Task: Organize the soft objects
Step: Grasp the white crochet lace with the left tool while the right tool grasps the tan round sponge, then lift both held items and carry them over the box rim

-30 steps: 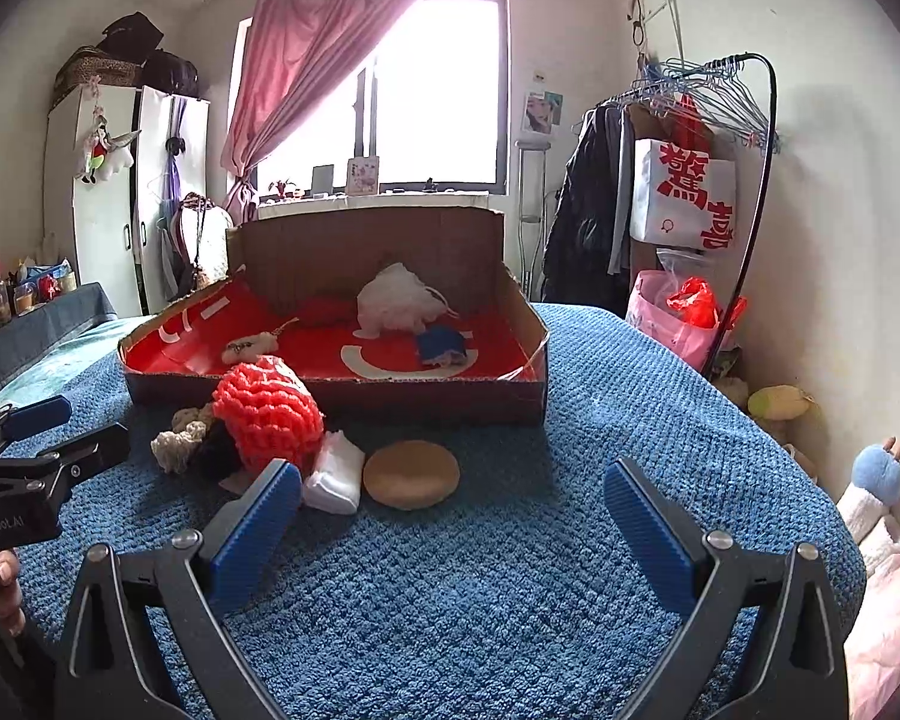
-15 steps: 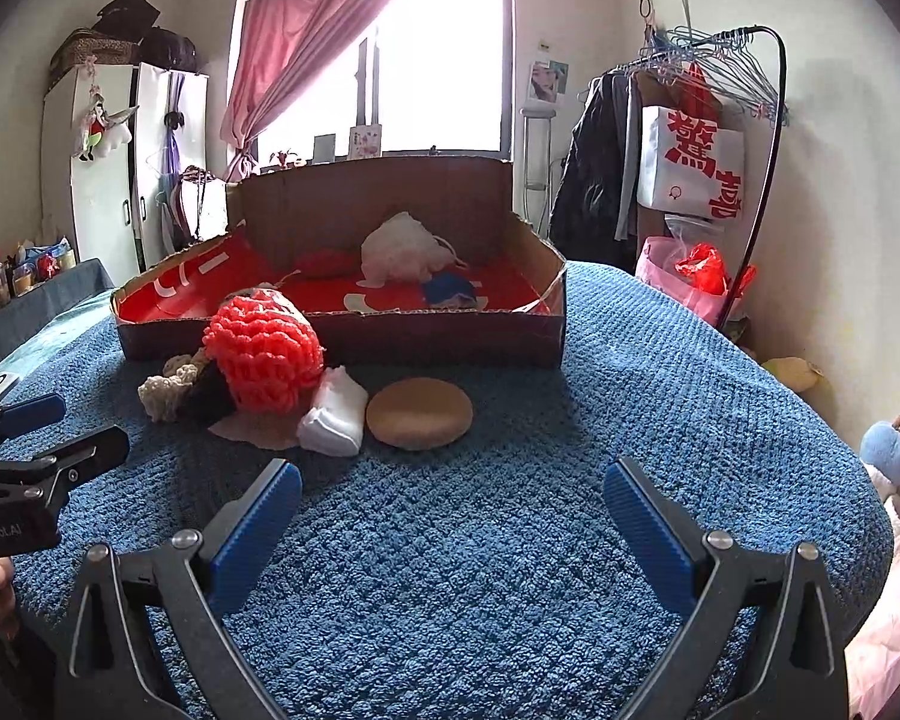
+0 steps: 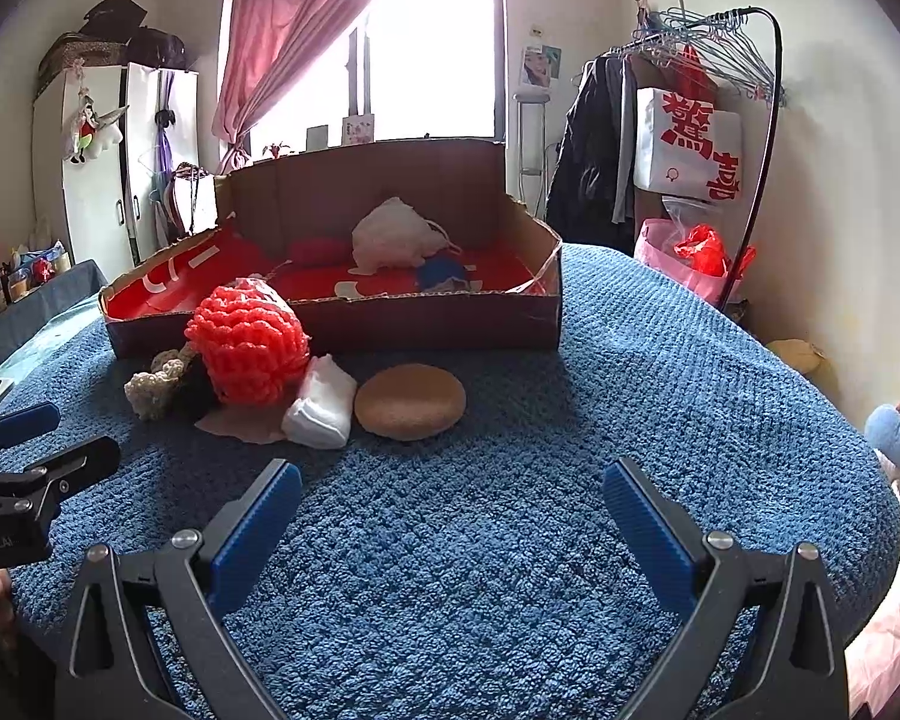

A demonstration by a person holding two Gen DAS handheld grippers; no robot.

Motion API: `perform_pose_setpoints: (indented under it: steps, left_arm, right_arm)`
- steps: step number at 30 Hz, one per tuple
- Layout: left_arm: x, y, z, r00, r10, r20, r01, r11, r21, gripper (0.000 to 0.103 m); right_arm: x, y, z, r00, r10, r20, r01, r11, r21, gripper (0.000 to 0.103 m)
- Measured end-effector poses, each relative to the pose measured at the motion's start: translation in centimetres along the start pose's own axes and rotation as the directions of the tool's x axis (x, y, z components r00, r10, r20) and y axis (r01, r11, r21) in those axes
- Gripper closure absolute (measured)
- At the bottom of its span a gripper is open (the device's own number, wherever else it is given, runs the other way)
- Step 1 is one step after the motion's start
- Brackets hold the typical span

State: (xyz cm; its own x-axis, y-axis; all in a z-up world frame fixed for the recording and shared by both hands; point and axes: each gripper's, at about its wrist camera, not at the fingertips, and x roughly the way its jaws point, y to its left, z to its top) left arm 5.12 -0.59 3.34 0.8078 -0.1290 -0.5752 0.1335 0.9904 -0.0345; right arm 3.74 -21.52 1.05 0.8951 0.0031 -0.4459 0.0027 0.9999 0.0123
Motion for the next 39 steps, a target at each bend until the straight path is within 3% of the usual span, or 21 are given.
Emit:
perform_pose_setpoints:
  steps: [12,21,24,28,30,33,35,39]
  left_arm:
    - [1.1,0.4,2.2,0.998,-0.008,-0.060,0.010,0.999,0.035,0.002]
    - [3.9,1.1,4.1,0.989,-0.037,-0.144,0.045,0.998,0.052,0.004]
    - [4.7,0.9,4.6,0.985,-0.045,-0.166,0.059,0.995,0.075,0.017]
    - [5.9,1.0,5.2,0.976,-0.076,-0.203,0.094,0.992,0.079,0.020]
    - [6.3,1.0,5.4,0.972,-0.103,-0.212,0.119,0.991,0.068,0.038]
    - [7.0,0.9,5.6,0.956,-0.179,-0.231,0.193,0.980,0.039,0.052]
    - [7.1,0.9,5.7,0.941,-0.238,-0.242,0.249,0.968,0.017,0.061]
    - [6.5,0.9,5.6,0.935,-0.263,-0.238,0.273,0.962,0.012,0.070]
  right_arm:
    - [2.3,-0.4,2.5,0.994,0.038,-0.101,-0.039,0.999,-0.013,0.000]
    - [6.1,-0.7,4.6,0.962,0.084,-0.260,-0.093,0.995,-0.021,0.002]
    - [7.2,-0.7,5.1,0.952,0.087,-0.294,-0.097,0.995,-0.019,0.005]
    - [8.4,-0.7,5.3,0.940,0.104,-0.325,-0.114,0.993,-0.013,0.015]
    - [8.8,-0.6,5.5,0.938,0.111,-0.327,-0.124,0.992,-0.018,0.028]
    - [9.0,0.2,5.5,0.935,0.136,-0.328,-0.161,0.986,-0.050,0.049]
    - [8.6,0.5,5.6,0.942,0.131,-0.310,-0.161,0.984,-0.073,0.051]
    - [8.1,0.3,5.8,0.945,0.159,-0.287,-0.182,0.982,-0.054,0.052]
